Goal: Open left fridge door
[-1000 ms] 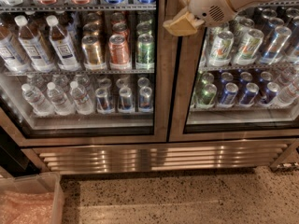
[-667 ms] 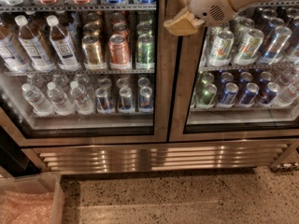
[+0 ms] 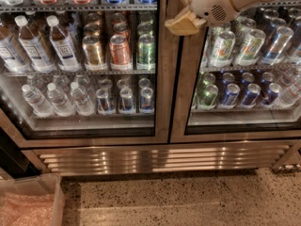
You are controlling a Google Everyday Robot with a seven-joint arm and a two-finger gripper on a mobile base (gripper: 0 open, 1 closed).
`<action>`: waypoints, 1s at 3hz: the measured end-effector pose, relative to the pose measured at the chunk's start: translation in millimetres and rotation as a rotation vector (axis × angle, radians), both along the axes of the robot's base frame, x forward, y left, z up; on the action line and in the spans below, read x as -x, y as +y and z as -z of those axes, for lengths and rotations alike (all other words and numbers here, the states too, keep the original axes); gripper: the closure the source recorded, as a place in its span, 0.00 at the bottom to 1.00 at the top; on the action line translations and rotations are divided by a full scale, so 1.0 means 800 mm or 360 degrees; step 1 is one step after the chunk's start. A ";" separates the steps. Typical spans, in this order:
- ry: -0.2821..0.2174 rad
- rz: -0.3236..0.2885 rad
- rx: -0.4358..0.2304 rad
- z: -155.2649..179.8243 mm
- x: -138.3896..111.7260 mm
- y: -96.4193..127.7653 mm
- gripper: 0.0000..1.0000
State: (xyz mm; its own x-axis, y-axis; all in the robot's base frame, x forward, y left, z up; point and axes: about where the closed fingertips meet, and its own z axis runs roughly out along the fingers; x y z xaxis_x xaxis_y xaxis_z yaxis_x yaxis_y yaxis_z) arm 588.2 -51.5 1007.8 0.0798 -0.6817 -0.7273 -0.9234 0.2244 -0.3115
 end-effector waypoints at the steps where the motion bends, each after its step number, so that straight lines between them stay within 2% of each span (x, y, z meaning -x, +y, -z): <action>1: 0.0002 0.0001 -0.0003 -0.002 0.000 -0.001 1.00; 3: -0.0007 -0.0016 0.0015 -0.006 -0.002 0.002 1.00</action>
Offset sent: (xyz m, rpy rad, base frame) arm -0.2326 -0.0385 -0.0254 0.2040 0.1631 -0.0647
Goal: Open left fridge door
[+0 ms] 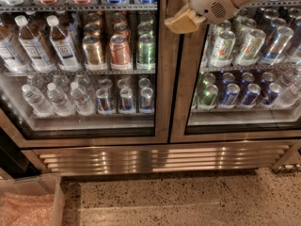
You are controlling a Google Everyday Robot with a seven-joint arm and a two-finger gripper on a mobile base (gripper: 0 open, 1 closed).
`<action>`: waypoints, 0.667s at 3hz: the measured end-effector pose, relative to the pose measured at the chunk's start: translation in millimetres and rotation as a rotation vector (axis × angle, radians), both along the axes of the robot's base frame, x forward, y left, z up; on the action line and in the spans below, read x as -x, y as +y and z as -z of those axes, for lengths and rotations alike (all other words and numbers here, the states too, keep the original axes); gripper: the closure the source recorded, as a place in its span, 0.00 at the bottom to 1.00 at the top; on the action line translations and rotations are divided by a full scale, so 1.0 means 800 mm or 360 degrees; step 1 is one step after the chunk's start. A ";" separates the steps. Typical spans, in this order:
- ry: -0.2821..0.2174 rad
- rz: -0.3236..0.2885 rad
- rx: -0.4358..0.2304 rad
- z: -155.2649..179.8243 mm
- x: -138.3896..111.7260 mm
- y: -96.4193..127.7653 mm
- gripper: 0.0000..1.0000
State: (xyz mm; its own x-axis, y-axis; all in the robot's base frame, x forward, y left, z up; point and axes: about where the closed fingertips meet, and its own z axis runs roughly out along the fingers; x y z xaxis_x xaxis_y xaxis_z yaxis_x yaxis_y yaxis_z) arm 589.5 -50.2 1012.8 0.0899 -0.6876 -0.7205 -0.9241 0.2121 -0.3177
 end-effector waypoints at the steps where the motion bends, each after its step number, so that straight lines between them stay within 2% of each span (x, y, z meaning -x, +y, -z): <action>1: 0.0000 -0.0001 0.0000 0.000 -0.001 -0.002 1.00; 2: -0.0004 -0.0019 -0.0008 -0.002 0.000 -0.002 1.00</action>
Offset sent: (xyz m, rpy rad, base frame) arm -0.0658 0.0773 0.0364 0.0933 -0.0511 0.2008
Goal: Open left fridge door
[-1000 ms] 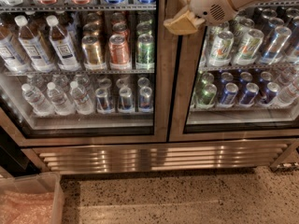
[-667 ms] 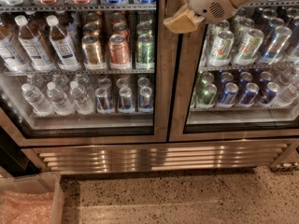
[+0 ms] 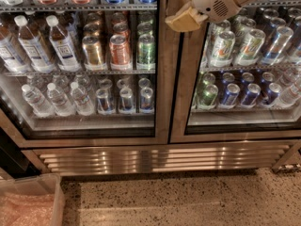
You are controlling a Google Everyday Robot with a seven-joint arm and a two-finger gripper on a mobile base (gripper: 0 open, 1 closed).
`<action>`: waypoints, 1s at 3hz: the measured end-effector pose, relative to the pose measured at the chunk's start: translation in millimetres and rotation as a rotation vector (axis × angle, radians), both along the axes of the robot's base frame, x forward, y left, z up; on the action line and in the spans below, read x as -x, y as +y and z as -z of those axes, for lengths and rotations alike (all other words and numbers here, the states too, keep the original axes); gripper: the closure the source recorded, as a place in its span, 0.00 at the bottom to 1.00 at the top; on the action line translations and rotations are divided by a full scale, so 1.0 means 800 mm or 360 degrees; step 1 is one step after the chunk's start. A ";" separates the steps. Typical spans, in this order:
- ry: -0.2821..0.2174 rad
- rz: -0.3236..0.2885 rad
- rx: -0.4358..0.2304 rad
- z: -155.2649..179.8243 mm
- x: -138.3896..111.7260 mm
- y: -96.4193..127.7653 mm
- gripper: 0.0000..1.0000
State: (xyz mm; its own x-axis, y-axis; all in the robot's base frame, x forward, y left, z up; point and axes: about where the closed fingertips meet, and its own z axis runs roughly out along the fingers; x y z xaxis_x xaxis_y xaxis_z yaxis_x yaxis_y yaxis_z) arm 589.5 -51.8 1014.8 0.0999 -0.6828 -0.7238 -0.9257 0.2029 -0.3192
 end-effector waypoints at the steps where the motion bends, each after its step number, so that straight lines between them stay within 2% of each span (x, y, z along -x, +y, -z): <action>1: 0.0000 0.0000 0.0000 -0.007 0.001 -0.009 1.00; 3: -0.0021 -0.0002 0.0013 -0.010 -0.001 -0.004 1.00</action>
Offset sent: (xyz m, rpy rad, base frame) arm -0.2153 0.0228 0.0082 0.1308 0.1248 0.0722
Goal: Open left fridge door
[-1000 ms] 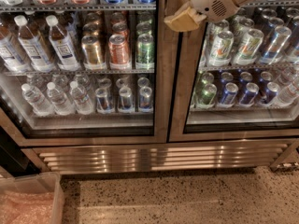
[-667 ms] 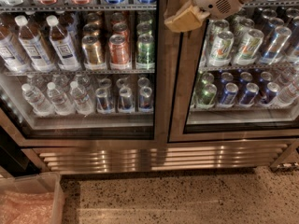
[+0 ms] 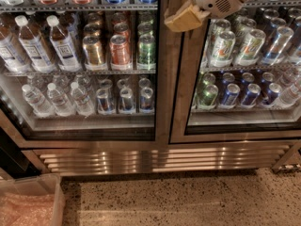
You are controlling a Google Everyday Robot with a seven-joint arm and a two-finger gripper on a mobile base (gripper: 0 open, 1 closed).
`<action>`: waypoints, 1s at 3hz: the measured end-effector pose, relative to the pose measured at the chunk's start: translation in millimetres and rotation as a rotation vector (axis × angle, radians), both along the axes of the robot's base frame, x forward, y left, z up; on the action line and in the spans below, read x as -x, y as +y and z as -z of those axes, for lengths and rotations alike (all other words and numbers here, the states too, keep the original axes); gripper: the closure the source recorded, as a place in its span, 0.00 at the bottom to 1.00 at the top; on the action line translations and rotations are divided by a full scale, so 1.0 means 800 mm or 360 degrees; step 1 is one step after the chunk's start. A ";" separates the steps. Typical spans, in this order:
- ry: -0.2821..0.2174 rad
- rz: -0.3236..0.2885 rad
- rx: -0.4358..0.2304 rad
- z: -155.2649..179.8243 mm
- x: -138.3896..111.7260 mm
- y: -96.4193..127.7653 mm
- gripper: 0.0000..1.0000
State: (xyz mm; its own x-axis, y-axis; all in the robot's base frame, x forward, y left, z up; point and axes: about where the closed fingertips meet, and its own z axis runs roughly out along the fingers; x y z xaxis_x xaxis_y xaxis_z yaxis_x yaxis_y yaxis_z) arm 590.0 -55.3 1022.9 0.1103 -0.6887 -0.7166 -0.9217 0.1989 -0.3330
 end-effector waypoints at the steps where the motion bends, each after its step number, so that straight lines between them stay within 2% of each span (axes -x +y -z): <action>1: -0.0003 -0.0004 0.0000 0.000 0.022 0.003 1.00; 2: 0.0049 0.0073 -0.0057 0.002 0.069 -0.007 1.00; 3: 0.0049 0.0073 -0.0057 0.002 0.069 -0.007 1.00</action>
Offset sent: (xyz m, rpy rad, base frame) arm -0.1711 -0.0256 -0.0178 0.1501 0.0592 -0.1709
